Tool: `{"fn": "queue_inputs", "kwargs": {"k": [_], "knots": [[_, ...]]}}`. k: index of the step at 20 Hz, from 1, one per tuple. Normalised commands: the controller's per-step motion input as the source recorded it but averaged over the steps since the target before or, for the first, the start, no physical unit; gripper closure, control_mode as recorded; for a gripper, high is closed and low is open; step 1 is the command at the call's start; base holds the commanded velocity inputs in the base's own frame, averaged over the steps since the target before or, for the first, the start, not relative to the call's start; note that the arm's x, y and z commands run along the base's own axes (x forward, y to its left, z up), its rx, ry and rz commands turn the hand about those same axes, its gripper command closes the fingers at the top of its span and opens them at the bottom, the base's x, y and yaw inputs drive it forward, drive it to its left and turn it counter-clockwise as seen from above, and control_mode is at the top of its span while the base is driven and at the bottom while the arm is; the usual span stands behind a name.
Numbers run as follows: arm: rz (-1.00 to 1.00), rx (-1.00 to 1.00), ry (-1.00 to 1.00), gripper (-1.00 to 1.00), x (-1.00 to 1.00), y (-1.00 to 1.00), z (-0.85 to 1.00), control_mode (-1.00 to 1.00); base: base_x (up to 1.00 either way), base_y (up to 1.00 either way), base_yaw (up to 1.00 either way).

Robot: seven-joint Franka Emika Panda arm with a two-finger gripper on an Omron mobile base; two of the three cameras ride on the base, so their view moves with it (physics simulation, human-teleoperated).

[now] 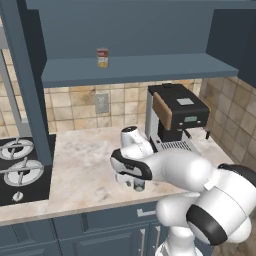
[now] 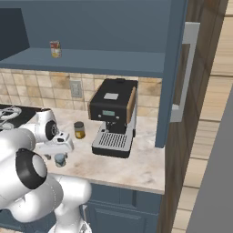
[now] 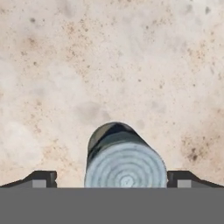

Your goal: Restock the canned food cabinet by taking the new fresh canned food from the counter and placing it in the cabinet. Then, take the old canned food from the cabinet and place it on the counter.

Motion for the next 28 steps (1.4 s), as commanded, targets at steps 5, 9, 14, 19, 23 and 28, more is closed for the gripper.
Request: {"fn": "queue_inputs", "kwargs": {"k": [5, 9, 14, 19, 23, 28], "knots": [[0.0, 0.0, -0.03, -1.0, 0.0, -0.15, -0.19, -1.0, 0.0, 0.0, 0.0], [0.0, 0.0, -0.05, -1.0, 0.0, -0.14, -0.09, -1.0, 0.0, 0.0, 0.0], [0.0, 0.0, -0.05, -1.0, 0.0, 0.0, -0.15, -1.0, 0.0, 0.0, 0.0], [0.0, 0.0, -0.01, 1.0, 0.01, 0.0, -0.07, -1.0, 0.0, 0.0, 0.0], [0.0, 0.0, 0.0, 1.0, 0.0, 0.0, 0.0, -1.0, 0.0, 0.0, 0.0], [0.0, 0.02, -0.07, 1.0, -0.12, -0.09, 0.16, -1.0, 0.0, 0.0, 0.0]]}}
